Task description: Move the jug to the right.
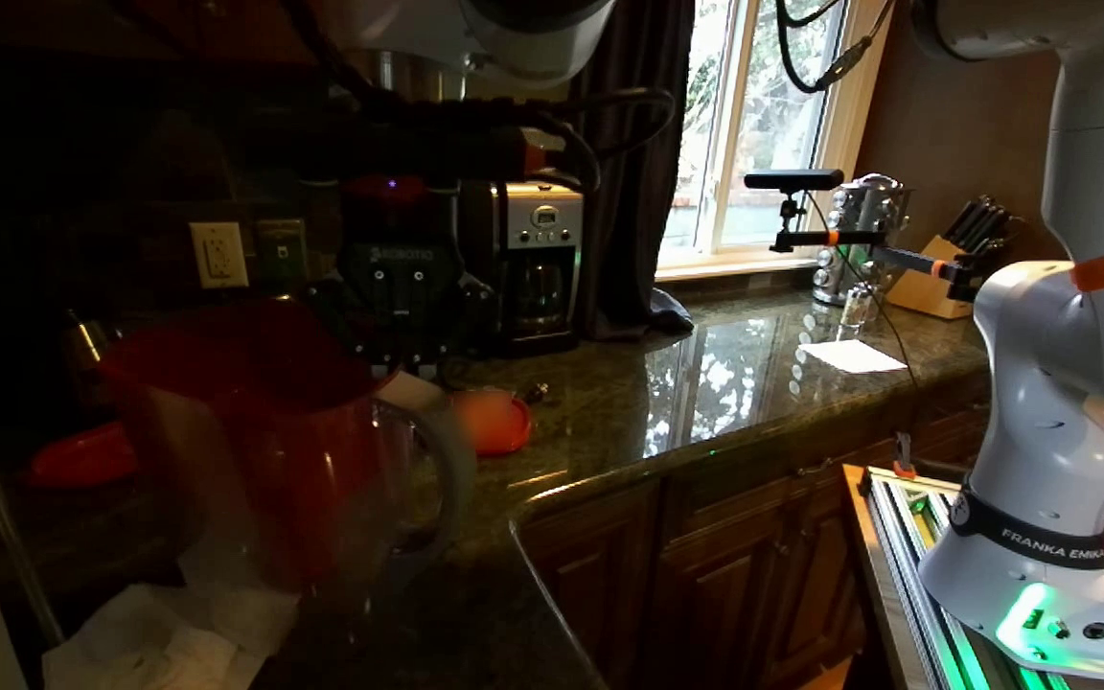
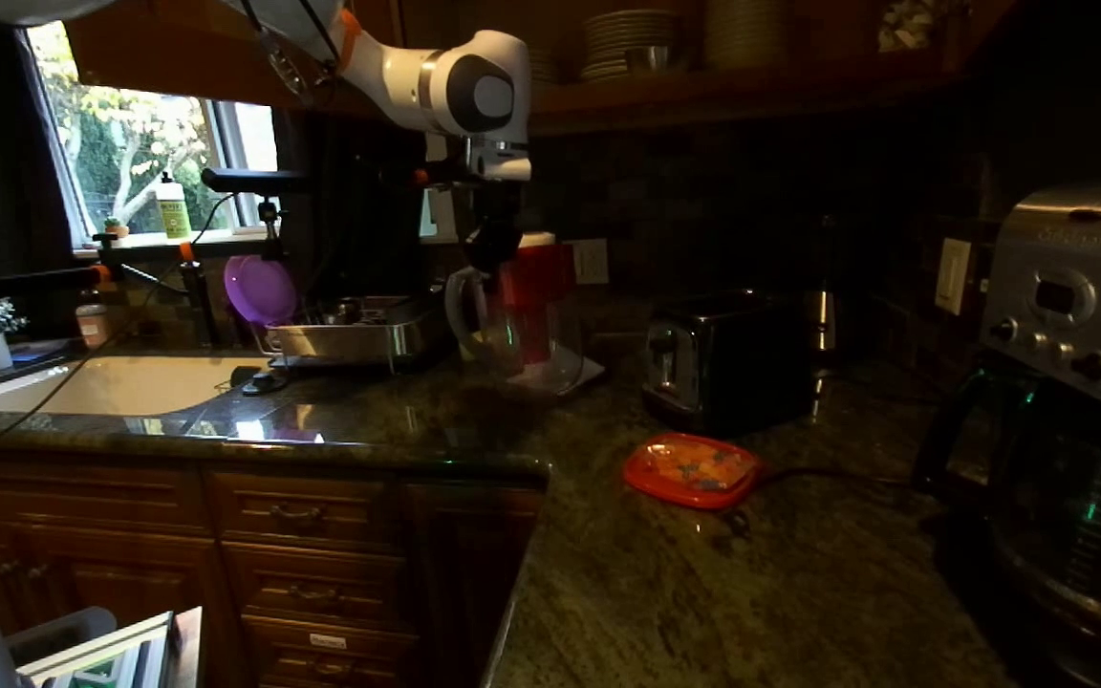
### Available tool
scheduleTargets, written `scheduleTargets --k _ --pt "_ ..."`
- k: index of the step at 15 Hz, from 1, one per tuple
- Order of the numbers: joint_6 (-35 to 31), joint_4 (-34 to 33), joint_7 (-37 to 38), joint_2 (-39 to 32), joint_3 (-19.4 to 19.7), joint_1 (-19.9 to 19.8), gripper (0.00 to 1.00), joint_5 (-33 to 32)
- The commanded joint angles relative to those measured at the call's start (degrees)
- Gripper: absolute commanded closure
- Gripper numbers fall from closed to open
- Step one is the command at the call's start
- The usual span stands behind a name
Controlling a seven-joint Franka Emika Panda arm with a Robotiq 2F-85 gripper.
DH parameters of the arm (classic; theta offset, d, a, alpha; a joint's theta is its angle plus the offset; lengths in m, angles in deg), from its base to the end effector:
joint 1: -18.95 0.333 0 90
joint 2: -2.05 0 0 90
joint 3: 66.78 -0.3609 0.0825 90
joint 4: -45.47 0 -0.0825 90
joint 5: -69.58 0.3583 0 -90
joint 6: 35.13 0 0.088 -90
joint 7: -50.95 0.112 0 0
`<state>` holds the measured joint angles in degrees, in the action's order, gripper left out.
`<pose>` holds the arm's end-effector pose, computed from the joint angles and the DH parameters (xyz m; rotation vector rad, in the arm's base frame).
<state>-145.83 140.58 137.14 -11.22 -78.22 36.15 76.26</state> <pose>0.5466 0.2946 0.5257 -2.6104 1.5111 0.1617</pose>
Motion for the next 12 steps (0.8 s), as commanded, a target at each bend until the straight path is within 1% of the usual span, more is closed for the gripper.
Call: scheduleTargets --k 1,2,3,4,7,8,12 --pt "-3.11 7.46 5.40 6.86 0.06 -0.24 0.98 3.00" --pt "-4.08 9.23 5.33 7.97 -0.20 -0.42 0.98 3.76" --pt "-4.48 8.29 4.01 7.01 -0.55 -0.14 0.98 2.76" --pt "-1.13 4.90 3.85 3.98 -0.35 -0.34 0.92 1.67" --pt "-2.39 6.42 3.88 4.70 -0.67 -0.31 0.92 1.65" --pt "-2.47 6.59 3.87 4.70 -0.69 -0.30 0.98 1.65" --pt "-1.37 14.46 7.34 11.13 0.76 -2.76 0.98 7.02"
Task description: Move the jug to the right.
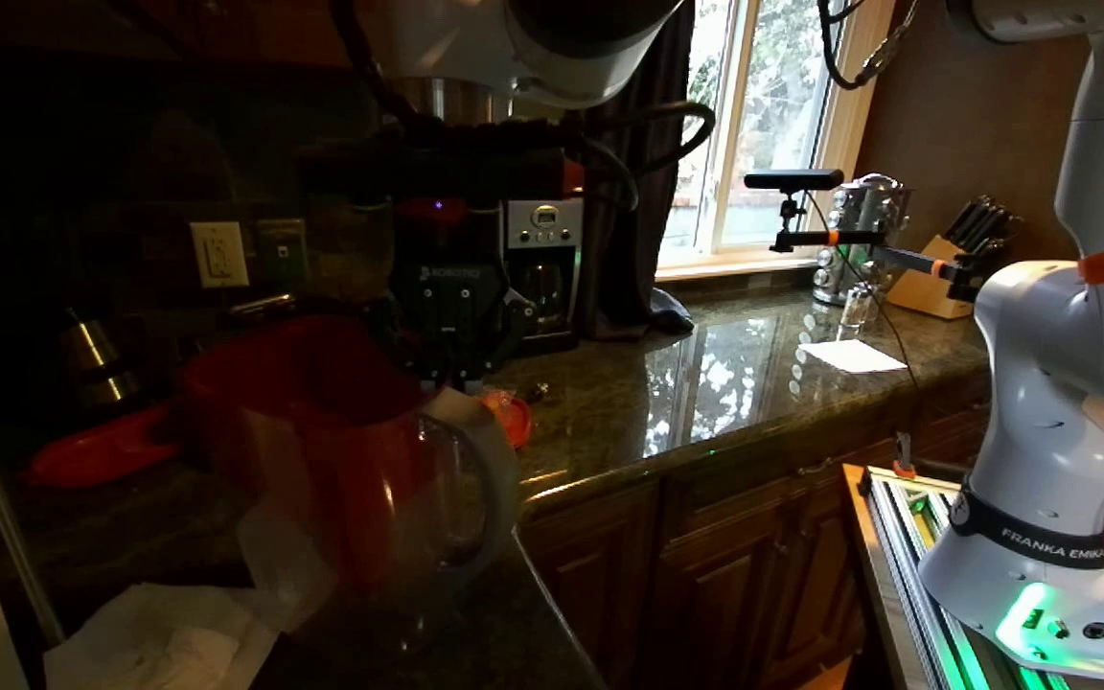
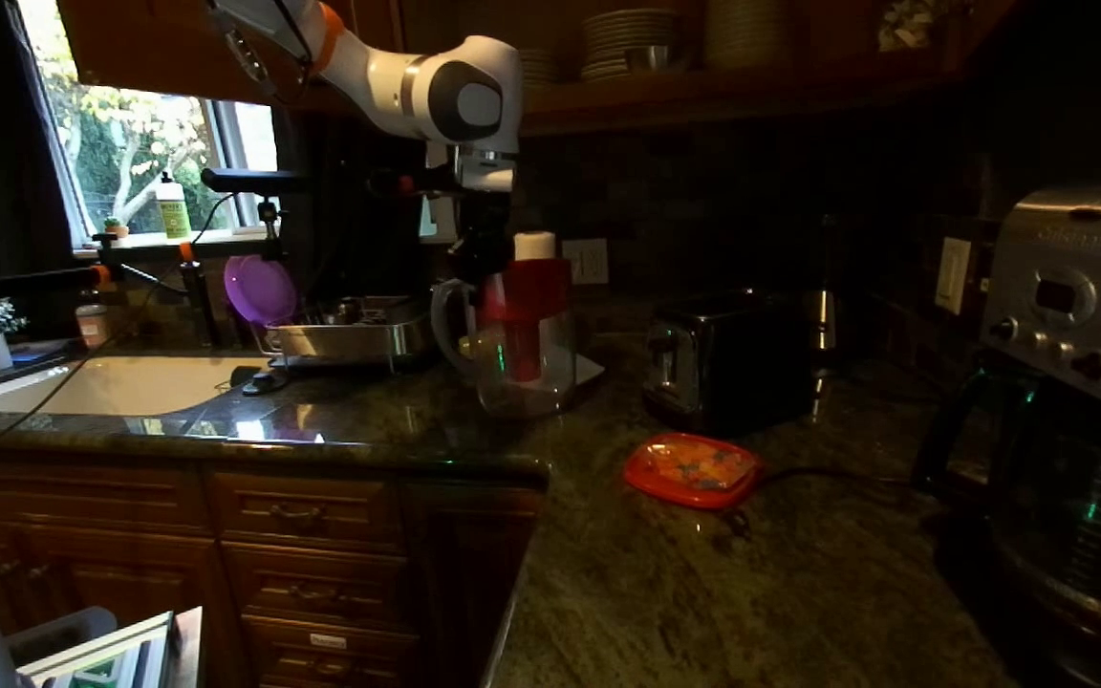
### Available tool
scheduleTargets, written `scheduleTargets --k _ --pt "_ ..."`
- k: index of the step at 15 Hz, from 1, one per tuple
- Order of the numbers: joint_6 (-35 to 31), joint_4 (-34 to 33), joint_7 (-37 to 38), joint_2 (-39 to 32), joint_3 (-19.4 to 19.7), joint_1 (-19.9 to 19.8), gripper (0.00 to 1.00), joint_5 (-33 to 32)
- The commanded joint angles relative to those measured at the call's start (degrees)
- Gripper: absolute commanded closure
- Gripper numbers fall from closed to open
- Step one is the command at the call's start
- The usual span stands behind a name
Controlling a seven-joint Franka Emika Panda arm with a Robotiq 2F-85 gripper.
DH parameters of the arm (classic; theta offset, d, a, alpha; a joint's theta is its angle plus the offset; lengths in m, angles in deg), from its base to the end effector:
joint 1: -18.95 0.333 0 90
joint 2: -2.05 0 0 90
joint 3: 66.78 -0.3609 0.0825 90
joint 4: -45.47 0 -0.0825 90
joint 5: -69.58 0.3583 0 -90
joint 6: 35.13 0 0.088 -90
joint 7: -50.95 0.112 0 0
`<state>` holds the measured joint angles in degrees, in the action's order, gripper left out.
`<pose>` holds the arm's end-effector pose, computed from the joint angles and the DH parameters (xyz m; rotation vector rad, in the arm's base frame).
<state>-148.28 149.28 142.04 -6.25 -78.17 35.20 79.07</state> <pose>0.5174 0.2766 0.5122 -2.5181 1.6741 0.2211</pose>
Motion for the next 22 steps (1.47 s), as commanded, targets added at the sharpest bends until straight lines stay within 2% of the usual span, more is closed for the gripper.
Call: scheduleTargets --k 1,5,10,11,13,14,15,18,22 --pt "0.75 7.68 4.08 7.69 1.06 -2.33 0.98 5.20" --pt "-2.18 13.86 10.71 14.28 1.92 -4.46 0.98 7.74" --pt "-3.05 17.22 21.98 20.69 1.25 -6.97 0.98 3.70" --pt "-0.69 14.30 17.41 15.66 1.41 -6.77 0.92 5.28" --pt "-0.79 15.19 19.67 17.81 1.34 -7.27 0.92 4.52" --pt "-0.78 15.39 20.06 18.34 1.30 -7.34 0.98 4.47" --pt "-1.45 15.36 20.34 18.65 1.56 -7.66 0.98 4.51" --pt "1.29 16.70 22.21 21.45 3.46 -10.31 0.98 2.51" --pt "0.28 18.12 25.07 25.25 5.65 -14.22 0.98 0.86"
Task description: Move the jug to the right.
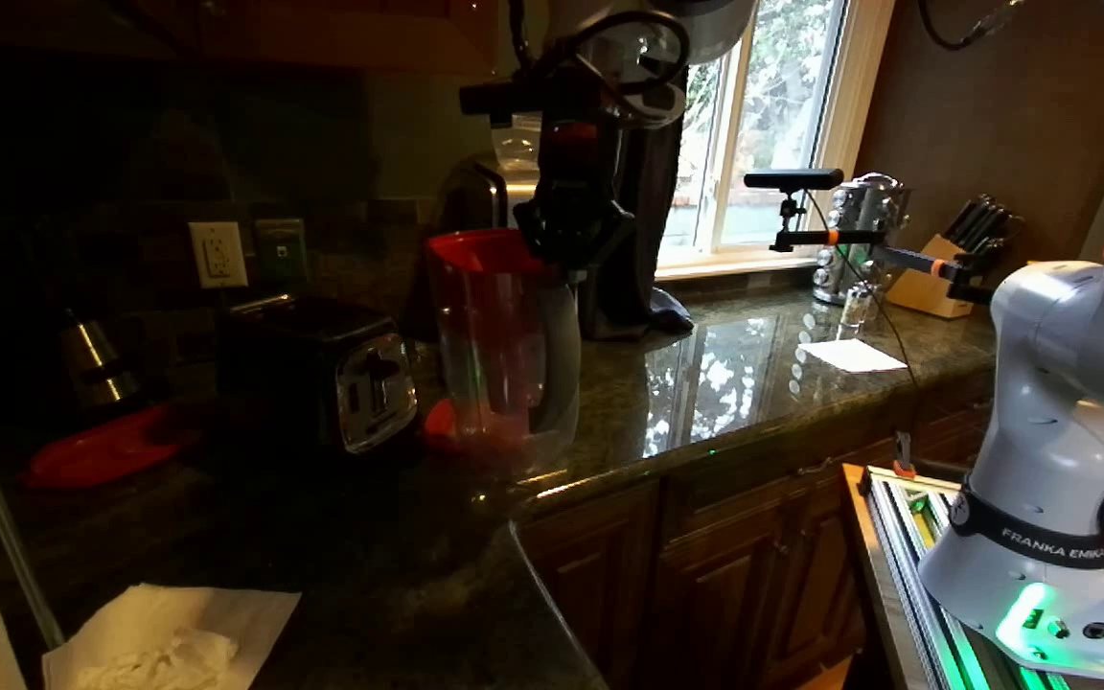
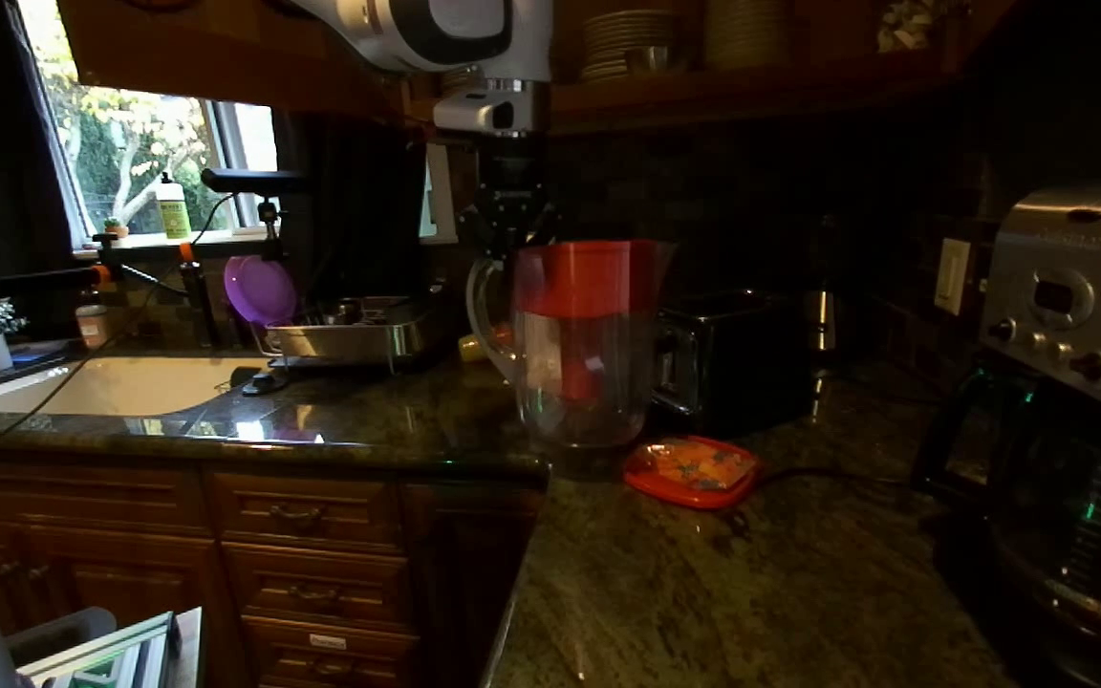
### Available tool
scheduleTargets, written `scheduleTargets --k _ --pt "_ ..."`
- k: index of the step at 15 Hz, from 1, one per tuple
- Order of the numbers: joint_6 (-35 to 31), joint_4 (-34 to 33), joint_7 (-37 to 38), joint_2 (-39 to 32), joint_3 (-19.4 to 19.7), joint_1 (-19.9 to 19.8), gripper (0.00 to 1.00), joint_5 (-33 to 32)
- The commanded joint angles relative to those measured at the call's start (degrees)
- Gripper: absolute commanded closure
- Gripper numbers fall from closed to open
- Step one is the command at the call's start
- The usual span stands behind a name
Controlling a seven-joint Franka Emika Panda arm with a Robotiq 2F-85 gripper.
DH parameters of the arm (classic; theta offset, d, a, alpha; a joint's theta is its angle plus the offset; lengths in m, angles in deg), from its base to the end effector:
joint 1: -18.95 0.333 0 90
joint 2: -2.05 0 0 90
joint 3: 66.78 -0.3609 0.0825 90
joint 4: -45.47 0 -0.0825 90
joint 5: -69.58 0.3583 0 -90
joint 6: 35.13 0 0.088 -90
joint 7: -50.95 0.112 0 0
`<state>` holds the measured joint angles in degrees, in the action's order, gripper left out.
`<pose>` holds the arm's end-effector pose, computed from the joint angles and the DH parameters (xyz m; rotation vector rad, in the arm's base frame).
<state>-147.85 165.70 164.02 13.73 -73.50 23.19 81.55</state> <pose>0.4583 0.1078 0.5624 -1.7916 2.3965 0.1767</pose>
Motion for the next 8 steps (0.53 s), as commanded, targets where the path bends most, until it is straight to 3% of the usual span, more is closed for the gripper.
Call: scheduleTargets --k 1,7,8 --pt "-0.04 1.32 3.41 5.76 1.42 -3.10 0.98 -2.17" --pt "2.11 -4.73 -0.29 3.99 3.30 -5.73 0.98 -3.61" --pt "0.41 -2.70 -0.03 4.02 3.16 -5.64 0.92 -2.81"
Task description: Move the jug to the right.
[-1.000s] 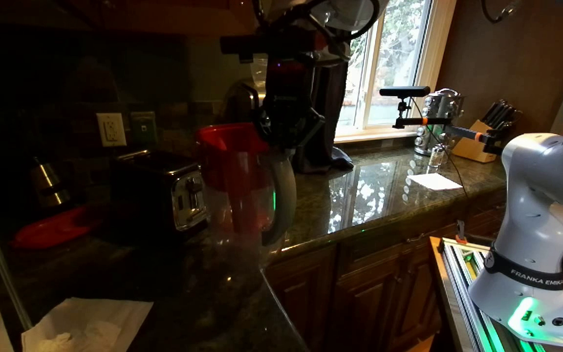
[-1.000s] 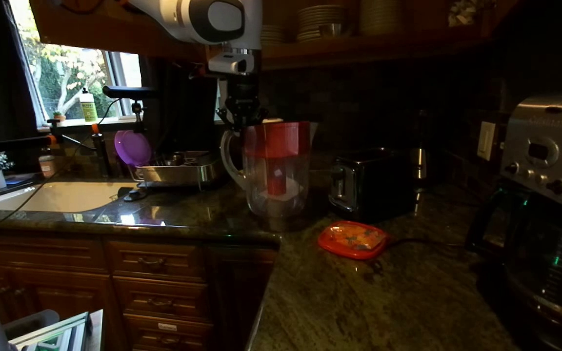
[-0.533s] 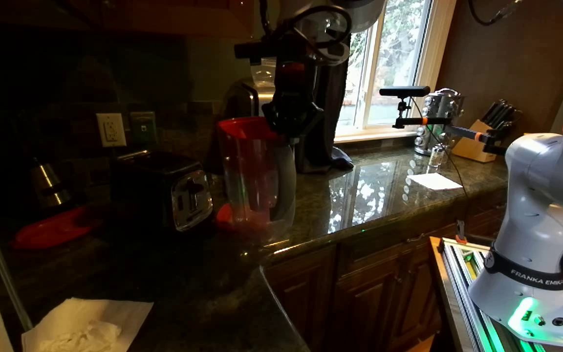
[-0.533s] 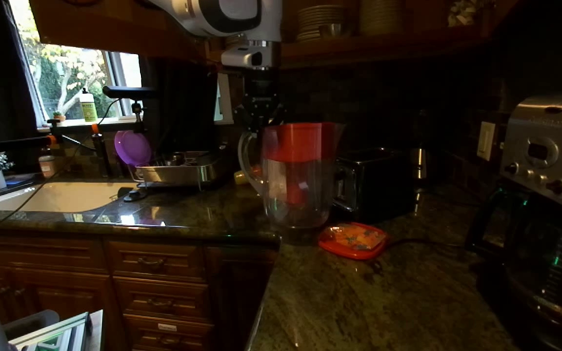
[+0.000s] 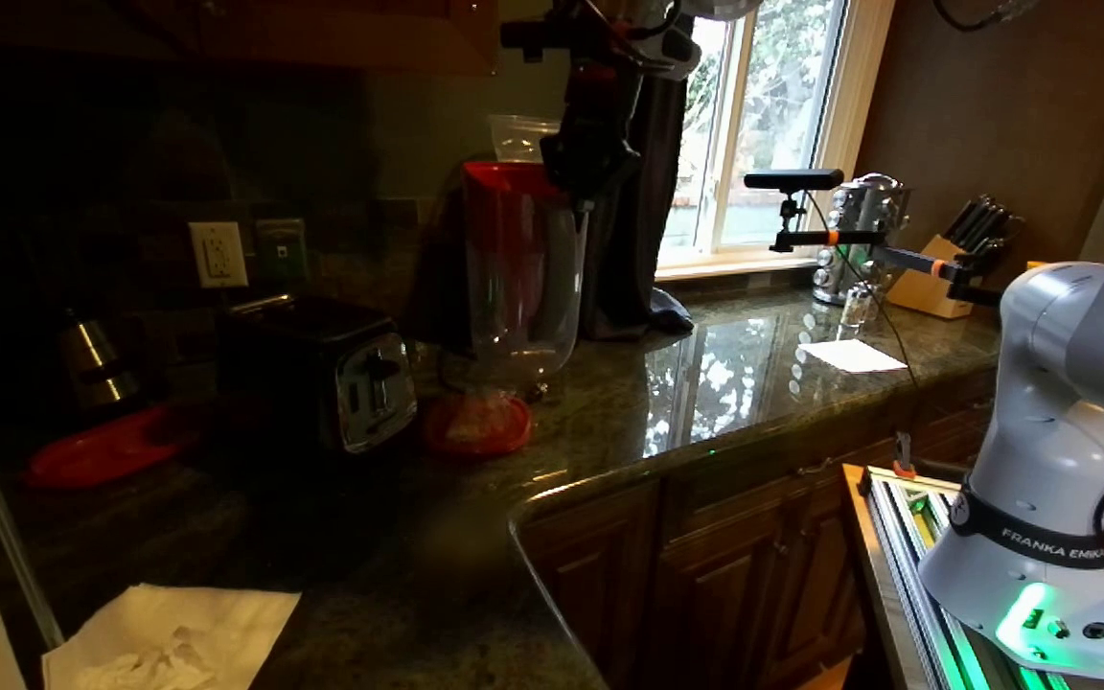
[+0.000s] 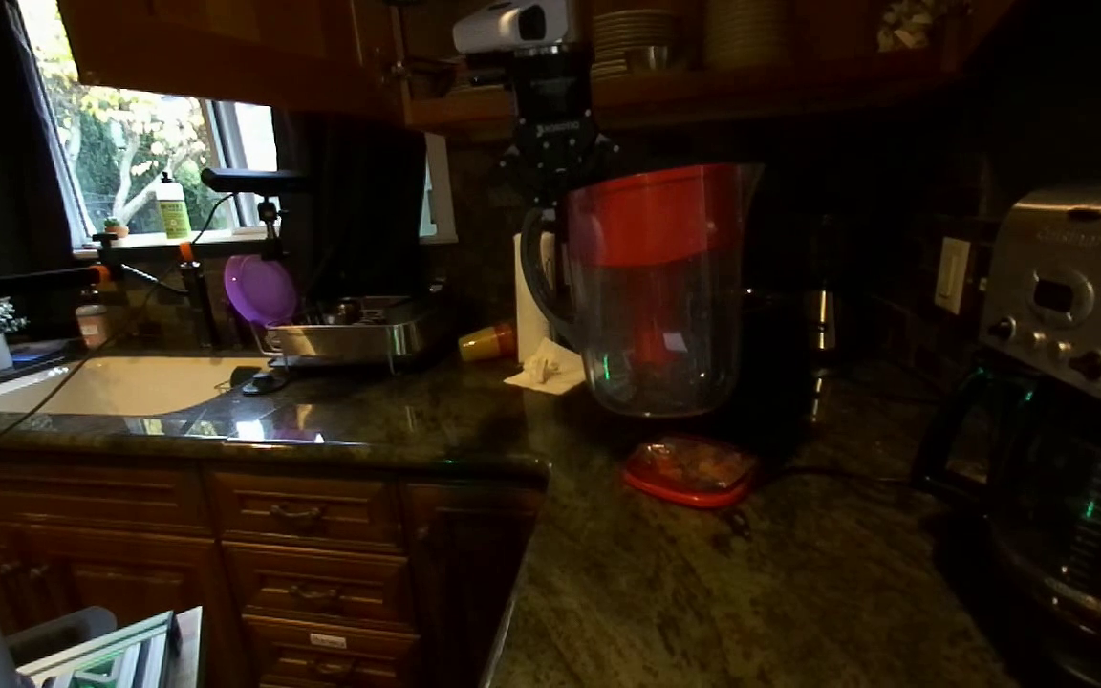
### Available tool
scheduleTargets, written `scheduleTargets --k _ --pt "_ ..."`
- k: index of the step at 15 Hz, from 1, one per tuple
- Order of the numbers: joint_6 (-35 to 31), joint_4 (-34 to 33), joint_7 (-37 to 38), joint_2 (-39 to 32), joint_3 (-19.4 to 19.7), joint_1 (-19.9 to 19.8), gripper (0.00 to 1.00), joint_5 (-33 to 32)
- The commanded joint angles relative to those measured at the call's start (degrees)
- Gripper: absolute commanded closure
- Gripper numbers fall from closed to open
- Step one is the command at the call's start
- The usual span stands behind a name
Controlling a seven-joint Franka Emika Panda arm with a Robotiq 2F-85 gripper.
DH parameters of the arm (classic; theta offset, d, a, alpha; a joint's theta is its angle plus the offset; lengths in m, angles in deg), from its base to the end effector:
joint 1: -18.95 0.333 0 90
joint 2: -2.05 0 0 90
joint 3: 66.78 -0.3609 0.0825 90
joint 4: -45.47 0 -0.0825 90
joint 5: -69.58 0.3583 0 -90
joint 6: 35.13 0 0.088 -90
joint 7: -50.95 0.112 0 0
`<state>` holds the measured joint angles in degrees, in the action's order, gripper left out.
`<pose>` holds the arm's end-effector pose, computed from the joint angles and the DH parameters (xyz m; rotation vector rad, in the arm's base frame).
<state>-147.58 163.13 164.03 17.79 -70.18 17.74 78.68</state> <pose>0.4556 0.0320 0.6159 -1.5948 2.4388 0.0240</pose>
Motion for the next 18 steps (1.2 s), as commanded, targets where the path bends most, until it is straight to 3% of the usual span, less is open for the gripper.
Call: scheduleTargets --k 1,4,6,11,15,17,18 --pt "0.59 -0.61 -0.14 -0.17 -0.03 -0.37 0.92 0.01" --pt "-1.14 -1.69 0.90 -1.34 0.60 -1.54 0.98 -1.19" --pt "-1.52 -3.58 -4.55 -2.92 2.56 -2.58 0.98 -2.97" --pt "0.69 -10.24 -19.80 -7.16 7.49 -4.05 0.98 1.33" --pt "0.58 -16.75 -27.56 -12.75 7.58 -3.02 0.98 6.80" --pt "2.79 -21.33 -28.18 -16.82 7.08 -2.96 0.98 6.22" --pt "0.12 -14.91 -26.58 -12.73 7.15 -3.24 0.98 5.28"
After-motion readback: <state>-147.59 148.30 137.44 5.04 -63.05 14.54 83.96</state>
